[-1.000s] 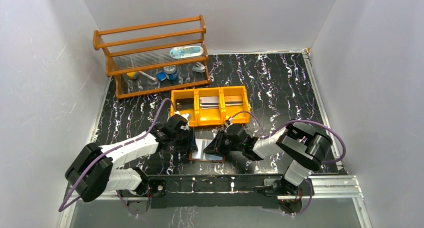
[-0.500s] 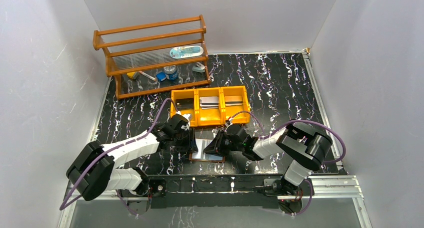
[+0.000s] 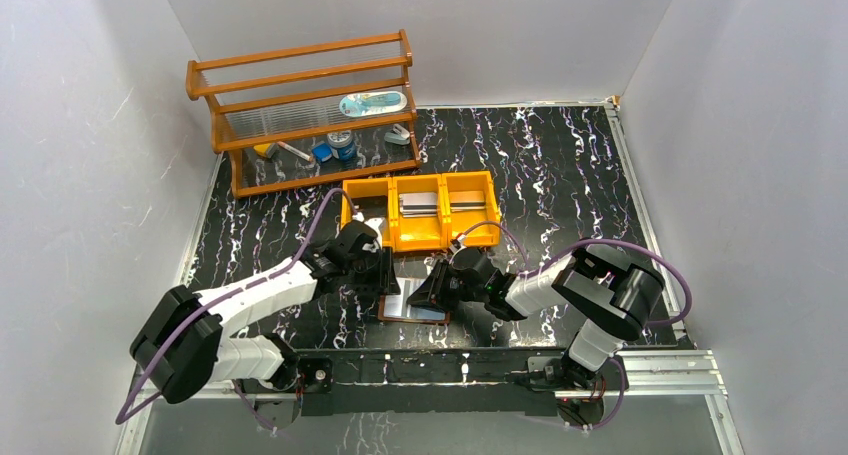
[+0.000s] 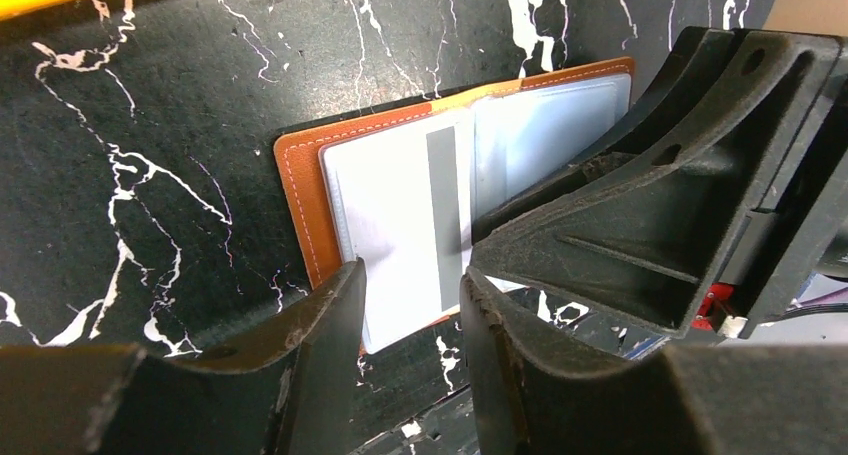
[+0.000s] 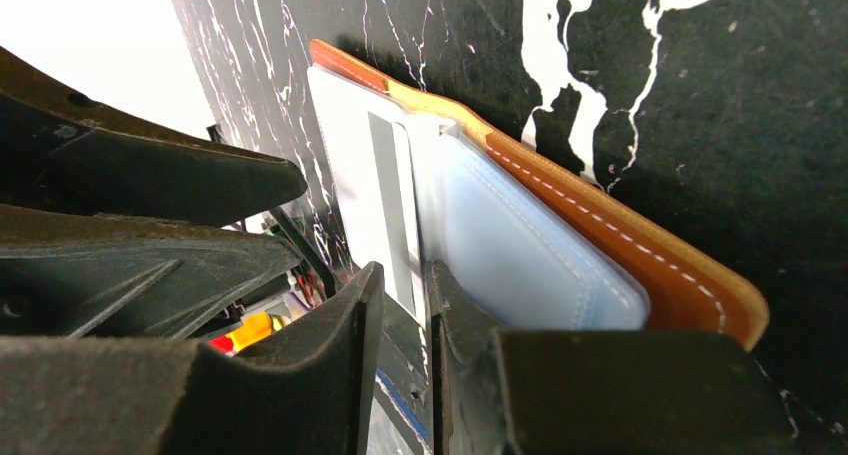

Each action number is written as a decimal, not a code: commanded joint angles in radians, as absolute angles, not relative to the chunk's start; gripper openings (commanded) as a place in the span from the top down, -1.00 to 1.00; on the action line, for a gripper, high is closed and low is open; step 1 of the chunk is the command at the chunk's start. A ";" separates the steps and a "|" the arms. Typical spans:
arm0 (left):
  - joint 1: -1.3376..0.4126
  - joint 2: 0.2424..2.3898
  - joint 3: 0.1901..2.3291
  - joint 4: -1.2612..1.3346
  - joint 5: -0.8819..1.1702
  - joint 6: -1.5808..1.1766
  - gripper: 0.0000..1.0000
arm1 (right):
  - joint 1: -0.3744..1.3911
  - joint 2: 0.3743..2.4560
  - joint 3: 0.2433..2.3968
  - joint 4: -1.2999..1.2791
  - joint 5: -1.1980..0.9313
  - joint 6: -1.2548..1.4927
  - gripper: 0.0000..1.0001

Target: Take the credit cards out of the card holder

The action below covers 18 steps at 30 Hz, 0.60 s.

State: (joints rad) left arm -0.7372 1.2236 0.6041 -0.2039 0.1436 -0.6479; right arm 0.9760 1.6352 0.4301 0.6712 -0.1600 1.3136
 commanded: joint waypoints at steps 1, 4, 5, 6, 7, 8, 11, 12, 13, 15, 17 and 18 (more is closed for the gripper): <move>-0.741 1.255 0.583 -0.192 0.173 -0.653 0.25 | 0.971 1.644 0.440 0.621 -0.136 1.307 0.37; -0.742 1.271 0.562 -0.185 0.174 -0.667 0.28 | 0.970 1.642 0.441 0.620 -0.136 1.307 0.37; -0.743 1.273 0.557 -0.183 0.173 -0.669 0.29 | 0.970 1.642 0.443 0.621 -0.138 1.307 0.37; -0.744 1.275 0.551 -0.181 0.170 -0.670 0.29 | 0.971 1.642 0.443 0.621 -0.140 1.307 0.37; -0.744 1.275 0.547 -0.181 0.167 -0.670 0.29 | 0.970 1.644 0.444 0.621 -0.140 1.306 0.37; -0.745 1.276 0.545 -0.181 0.166 -0.671 0.30 | 0.971 1.645 0.446 0.620 -0.142 1.306 0.36; -0.746 1.284 0.539 -0.178 0.170 -0.669 0.31 | 0.971 1.650 0.449 0.625 -0.149 1.305 0.36; -0.746 1.288 0.537 -0.178 0.172 -0.669 0.32 | 0.971 1.650 0.450 0.628 -0.150 1.305 0.36; -0.746 1.290 0.537 -0.176 0.175 -0.668 0.33 | 0.971 1.652 0.452 0.631 -0.153 1.305 0.36; -0.750 1.289 0.536 -0.173 0.177 -0.666 0.36 | 0.971 1.653 0.455 0.639 -0.157 1.304 0.36; -0.752 1.285 0.539 -0.173 0.172 -0.664 0.41 | 0.970 1.652 0.456 0.648 -0.158 1.304 0.37; -0.753 1.282 0.539 -0.174 0.172 -0.663 0.44 | 0.971 1.652 0.456 0.652 -0.158 1.305 0.38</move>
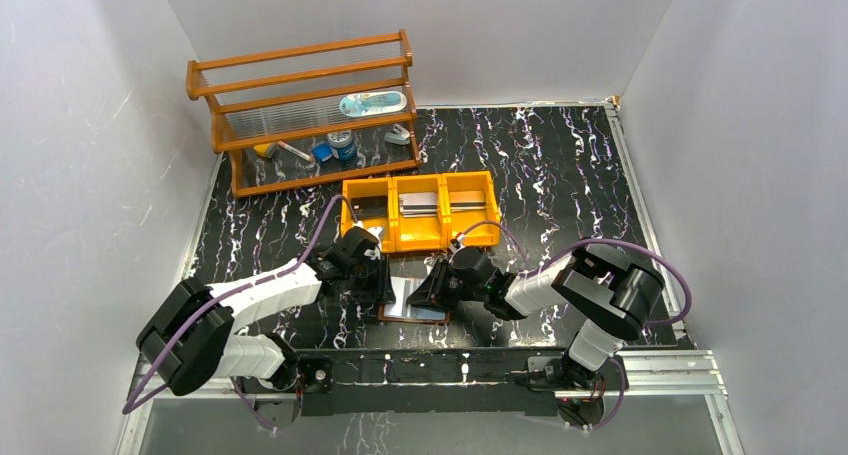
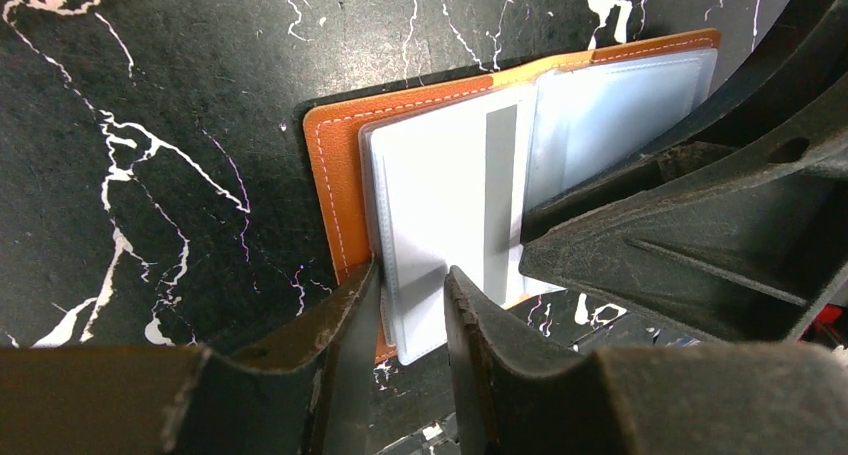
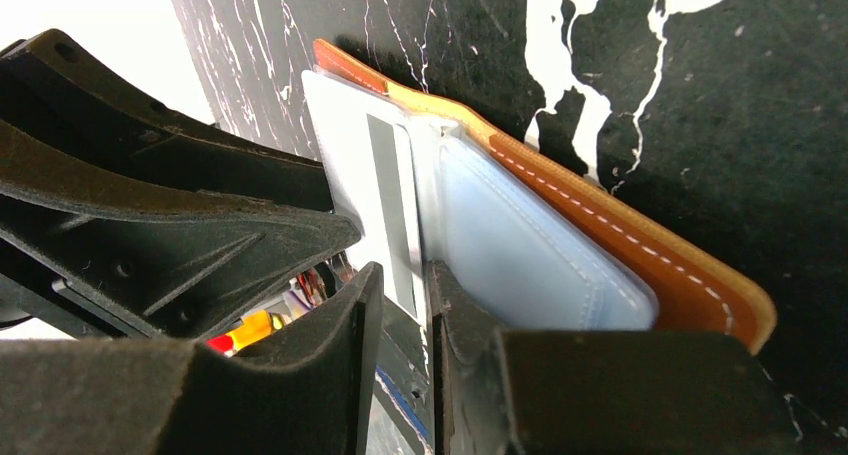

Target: Take the credit cards out of the card holder

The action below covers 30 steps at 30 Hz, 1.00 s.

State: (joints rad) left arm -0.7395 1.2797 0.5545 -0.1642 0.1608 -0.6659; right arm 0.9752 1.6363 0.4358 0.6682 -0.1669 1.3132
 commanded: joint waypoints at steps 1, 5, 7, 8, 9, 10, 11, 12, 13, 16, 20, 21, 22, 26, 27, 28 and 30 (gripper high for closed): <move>-0.754 1.281 0.542 -0.173 0.173 -0.661 0.46 | 0.969 1.652 0.457 0.656 -0.159 1.305 0.39; -0.770 1.279 0.549 -0.179 0.176 -0.648 0.47 | 0.969 1.657 0.461 0.696 -0.175 1.305 0.41; -0.773 1.273 0.555 -0.203 0.152 -0.647 0.36 | 0.969 1.659 0.465 0.698 -0.175 1.307 0.41; -0.773 1.263 0.561 -0.218 0.133 -0.646 0.28 | 0.968 1.658 0.465 0.690 -0.170 1.308 0.41; -0.772 1.253 0.570 -0.237 0.112 -0.644 0.21 | 0.969 1.654 0.466 0.676 -0.161 1.310 0.41; -0.773 1.238 0.580 -0.255 0.082 -0.643 0.15 | 0.969 1.650 0.466 0.654 -0.151 1.311 0.41; -0.773 1.225 0.591 -0.273 0.060 -0.644 0.12 | 0.969 1.644 0.466 0.636 -0.140 1.312 0.40; -0.773 1.210 0.603 -0.290 0.041 -0.643 0.09 | 0.969 1.638 0.466 0.620 -0.130 1.310 0.40; -0.773 1.199 0.617 -0.303 0.025 -0.642 0.05 | 0.968 1.631 0.466 0.608 -0.124 1.308 0.40; -0.773 1.185 0.646 -0.307 0.019 -0.639 0.02 | 0.969 1.626 0.467 0.597 -0.122 1.305 0.39; -0.773 1.206 0.652 -0.258 0.072 -0.637 0.06 | 0.969 1.639 0.474 0.598 -0.134 1.303 0.39; -0.773 1.216 0.647 -0.243 0.089 -0.638 0.08 | 0.969 1.639 0.475 0.598 -0.136 1.304 0.39; -0.773 1.224 0.641 -0.228 0.110 -0.637 0.11 | 0.969 1.641 0.474 0.598 -0.136 1.303 0.39; -0.773 1.262 0.604 -0.201 0.149 -0.645 0.22 | 0.969 1.638 0.472 0.600 -0.137 1.304 0.39; -0.774 1.271 0.595 -0.202 0.146 -0.651 0.23 | 0.969 1.637 0.472 0.600 -0.137 1.304 0.39; -0.773 1.279 0.586 -0.204 0.141 -0.654 0.24 | 0.968 1.637 0.472 0.600 -0.137 1.303 0.38; -0.775 1.290 0.569 -0.202 0.131 -0.668 0.26 | 0.967 1.638 0.474 0.600 -0.137 1.302 0.38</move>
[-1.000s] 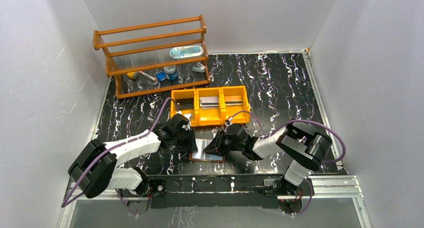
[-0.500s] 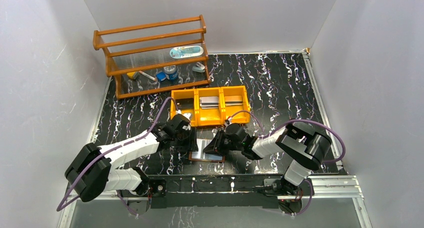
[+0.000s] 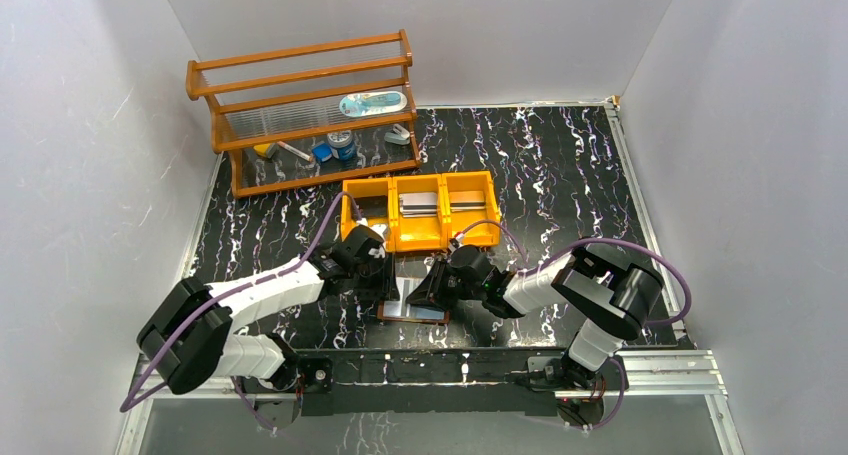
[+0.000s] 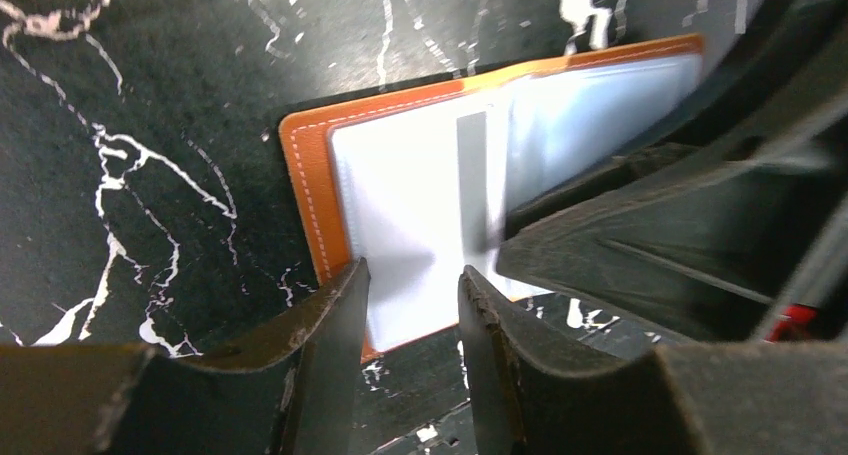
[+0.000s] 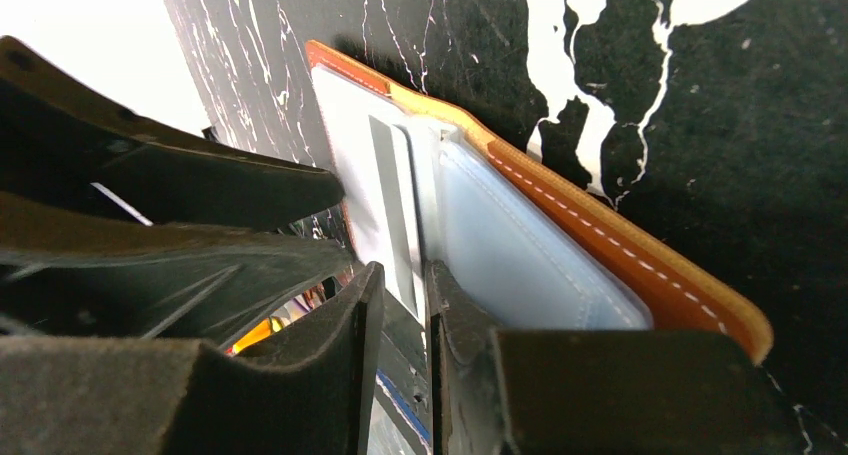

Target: Take the credit cards out of the card holder

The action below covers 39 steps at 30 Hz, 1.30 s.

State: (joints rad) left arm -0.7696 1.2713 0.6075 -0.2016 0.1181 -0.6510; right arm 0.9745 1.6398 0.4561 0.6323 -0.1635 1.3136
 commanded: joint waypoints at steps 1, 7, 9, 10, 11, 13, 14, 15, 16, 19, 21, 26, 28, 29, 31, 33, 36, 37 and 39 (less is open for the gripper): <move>-0.775 1.295 0.560 -0.202 0.127 -0.675 0.27 | 0.968 1.638 0.474 0.600 -0.137 1.302 0.38; -0.783 1.313 0.541 -0.195 0.119 -0.685 0.29 | 0.966 1.642 0.477 0.601 -0.141 1.300 0.37; -0.788 1.313 0.541 -0.185 0.127 -0.680 0.34 | 0.967 1.643 0.480 0.605 -0.145 1.297 0.37; -0.790 1.313 0.541 -0.181 0.131 -0.679 0.36 | 0.967 1.642 0.477 0.623 -0.149 1.294 0.37; -0.791 1.314 0.541 -0.179 0.132 -0.678 0.38 | 0.967 1.640 0.473 0.645 -0.153 1.293 0.38; -0.794 1.317 0.540 -0.174 0.135 -0.678 0.42 | 0.966 1.641 0.468 0.680 -0.159 1.300 0.39; -0.796 1.320 0.539 -0.173 0.136 -0.678 0.44 | 0.967 1.641 0.470 0.687 -0.160 1.301 0.40; -0.798 1.323 0.539 -0.172 0.138 -0.679 0.47 | 0.967 1.644 0.474 0.690 -0.163 1.300 0.42; -0.799 1.326 0.538 -0.172 0.140 -0.679 0.48 | 0.968 1.646 0.478 0.694 -0.168 1.296 0.44; -0.808 1.326 0.537 -0.169 0.144 -0.683 0.53 | 0.968 1.655 0.489 0.727 -0.189 1.282 0.50; -0.813 1.324 0.536 -0.168 0.143 -0.686 0.55 | 0.968 1.660 0.502 0.730 -0.201 1.271 0.56; -0.819 1.312 0.530 -0.167 0.138 -0.695 0.56 | 0.967 1.648 0.506 0.766 -0.220 1.243 0.63; -0.818 1.310 0.530 -0.166 0.137 -0.697 0.56 | 0.967 1.635 0.501 0.779 -0.220 1.237 0.64; -0.818 1.310 0.530 -0.166 0.137 -0.697 0.57 | 0.968 1.629 0.499 0.788 -0.222 1.234 0.67; -0.819 1.310 0.531 -0.167 0.137 -0.699 0.57 | 0.967 1.623 0.497 0.813 -0.233 1.227 0.75; -0.820 1.310 0.531 -0.167 0.135 -0.700 0.57 | 0.968 1.621 0.493 0.829 -0.236 1.227 0.82; -0.820 1.308 0.530 -0.167 0.133 -0.701 0.57 | 0.967 1.624 0.487 0.828 -0.225 1.232 0.87; -0.820 1.307 0.531 -0.167 0.133 -0.701 0.57 | 0.967 1.619 0.483 0.828 -0.218 1.234 0.89; -0.819 1.302 0.528 -0.167 0.135 -0.701 0.58 | 0.967 1.612 0.480 0.821 -0.203 1.233 0.84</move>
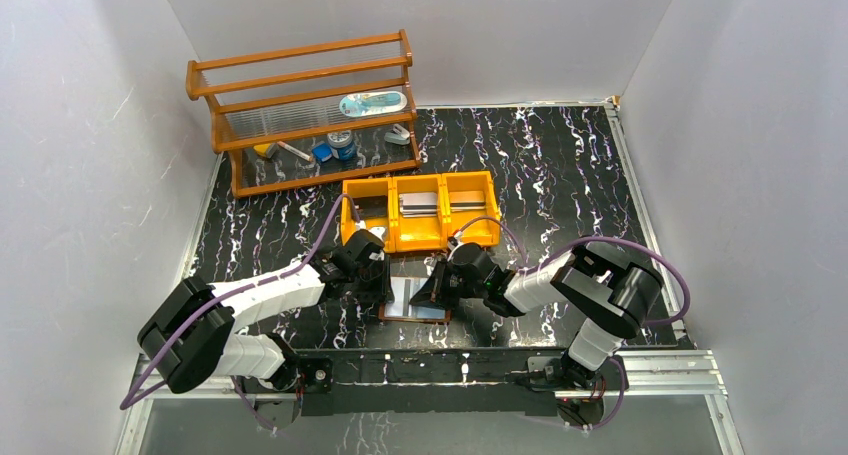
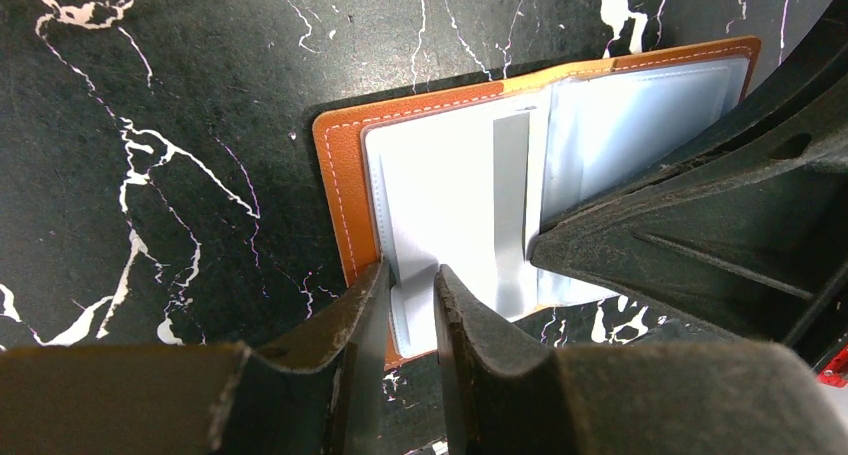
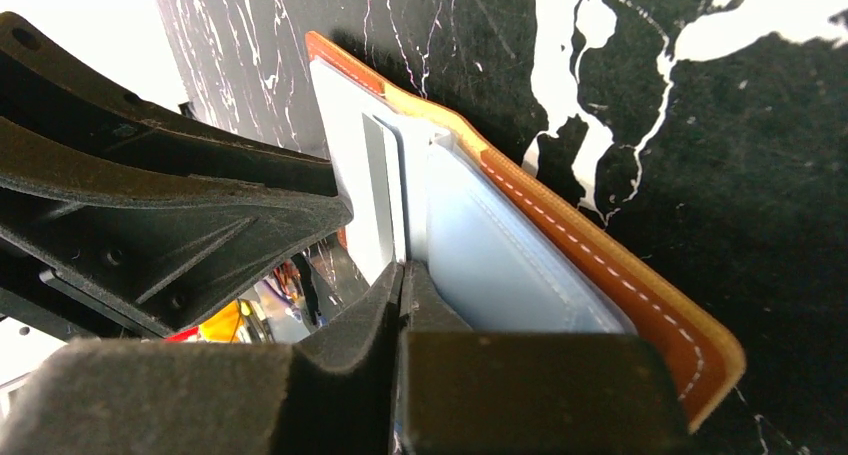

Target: Take the credit cards out of the card holder

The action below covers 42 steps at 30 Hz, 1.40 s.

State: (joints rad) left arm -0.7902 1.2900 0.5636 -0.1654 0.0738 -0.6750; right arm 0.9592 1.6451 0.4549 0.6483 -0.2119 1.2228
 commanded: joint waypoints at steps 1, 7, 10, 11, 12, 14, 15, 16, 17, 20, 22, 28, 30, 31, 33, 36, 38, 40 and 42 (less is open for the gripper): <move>-0.820 1.299 0.528 -0.167 0.135 -0.703 0.58 | 0.967 1.612 0.486 0.800 -0.199 1.233 0.74; -0.820 1.289 0.529 -0.167 0.135 -0.706 0.58 | 0.969 1.667 0.563 0.665 -0.223 1.216 0.59; -0.820 1.288 0.530 -0.170 0.132 -0.706 0.58 | 0.971 1.651 0.583 0.544 -0.162 1.195 0.70; -0.820 1.287 0.531 -0.170 0.131 -0.707 0.58 | 0.973 1.637 0.594 0.495 -0.138 1.179 0.78; -0.820 1.287 0.529 -0.169 0.130 -0.709 0.58 | 0.976 1.624 0.606 0.444 -0.115 1.160 0.86; -0.820 1.290 0.529 -0.169 0.127 -0.712 0.58 | 0.984 1.593 0.635 0.359 -0.079 1.113 1.00; -0.819 1.292 0.529 -0.170 0.125 -0.712 0.58 | 0.989 1.577 0.649 0.323 -0.059 1.093 1.00; -0.820 1.293 0.530 -0.169 0.122 -0.711 0.58 | 0.992 1.559 0.660 0.290 -0.043 1.076 1.00; -0.821 1.294 0.530 -0.170 0.118 -0.711 0.58 | 0.994 1.543 0.669 0.256 -0.027 1.064 1.00; -0.820 1.293 0.531 -0.176 0.108 -0.714 0.58 | 0.994 1.493 0.680 0.177 0.017 1.038 1.00; -0.821 1.291 0.529 -0.179 0.099 -0.717 0.58 | 0.994 1.464 0.668 0.162 0.026 1.038 1.00; -0.820 1.292 0.530 -0.179 0.097 -0.716 0.58 | 0.994 1.432 0.624 0.157 0.029 1.057 1.00; -0.821 1.293 0.532 -0.181 0.097 -0.715 0.59 | 0.993 1.429 0.608 0.171 0.030 1.060 1.00; -0.820 1.293 0.532 -0.181 0.097 -0.716 0.59 | 0.990 1.427 0.602 0.176 0.029 1.060 1.00; -0.821 1.289 0.532 -0.181 0.097 -0.714 0.58 | 0.982 1.429 0.596 0.176 0.027 1.056 1.00; -0.820 1.281 0.532 -0.181 0.098 -0.709 0.59 | 0.959 1.441 0.591 0.205 -0.020 1.038 1.00; -0.820 1.278 0.533 -0.182 0.098 -0.705 0.59 | 0.955 1.451 0.599 0.232 -0.051 1.022 0.88; -0.820 1.278 0.534 -0.182 0.100 -0.703 0.59 | 0.952 1.467 0.614 0.242 -0.074 1.009 0.66; -0.821 1.281 0.536 -0.181 0.103 -0.701 0.59 | 0.948 1.491 0.638 0.238 -0.101 0.992 0.57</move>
